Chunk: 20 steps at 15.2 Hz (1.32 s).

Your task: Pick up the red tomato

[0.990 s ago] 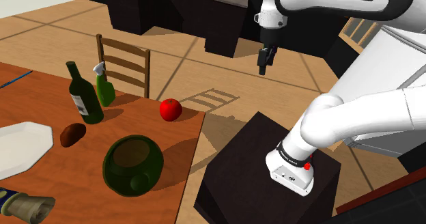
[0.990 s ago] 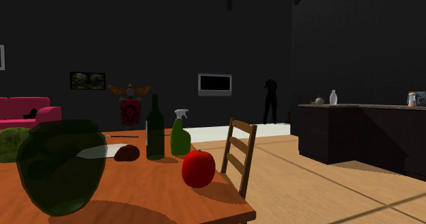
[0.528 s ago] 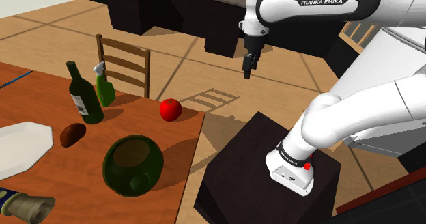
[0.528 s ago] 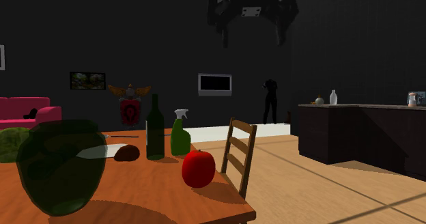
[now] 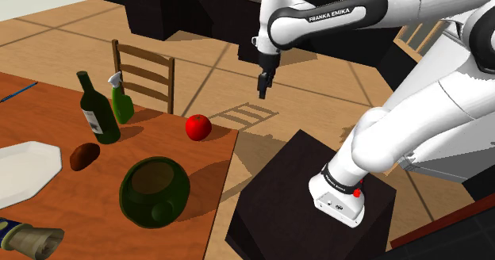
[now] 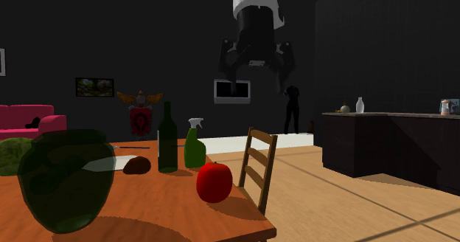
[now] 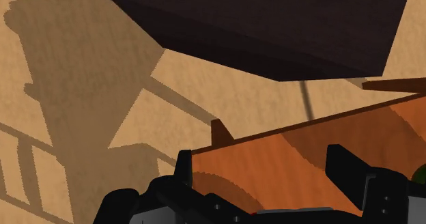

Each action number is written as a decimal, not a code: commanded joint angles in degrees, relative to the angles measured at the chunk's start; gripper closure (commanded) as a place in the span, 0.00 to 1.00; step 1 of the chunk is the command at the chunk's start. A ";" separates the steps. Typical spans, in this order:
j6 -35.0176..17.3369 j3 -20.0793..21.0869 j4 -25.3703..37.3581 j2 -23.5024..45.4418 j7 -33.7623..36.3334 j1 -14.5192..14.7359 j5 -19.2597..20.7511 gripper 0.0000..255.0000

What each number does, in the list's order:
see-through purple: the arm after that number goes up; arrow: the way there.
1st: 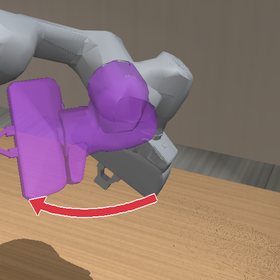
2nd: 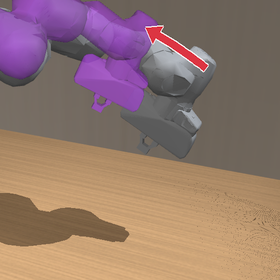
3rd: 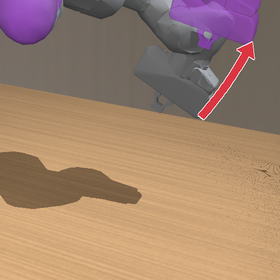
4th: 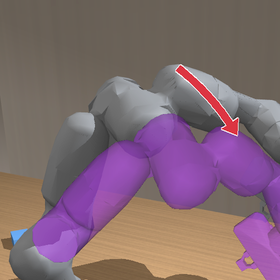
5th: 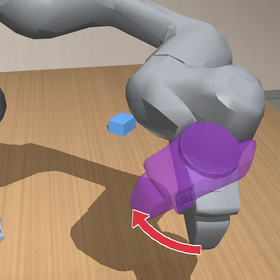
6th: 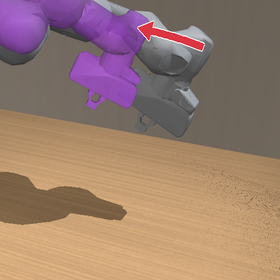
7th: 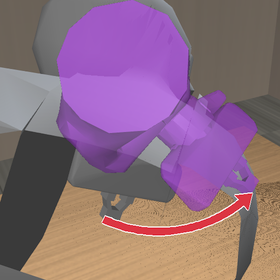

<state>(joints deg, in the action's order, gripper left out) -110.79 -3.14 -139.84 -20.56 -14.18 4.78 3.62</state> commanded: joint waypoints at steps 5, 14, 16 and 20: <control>-10.16 -0.06 4.20 11.76 -4.43 1.88 -2.07 0.00; -20.45 1.92 14.98 29.23 -10.65 4.12 -5.94 0.00; -22.01 2.62 18.00 33.02 -11.92 4.43 -6.63 0.00; -24.37 4.12 24.71 40.49 -14.20 5.01 -7.62 0.00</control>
<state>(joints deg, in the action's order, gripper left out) -134.31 0.60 -117.24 17.42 -27.70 9.67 -3.74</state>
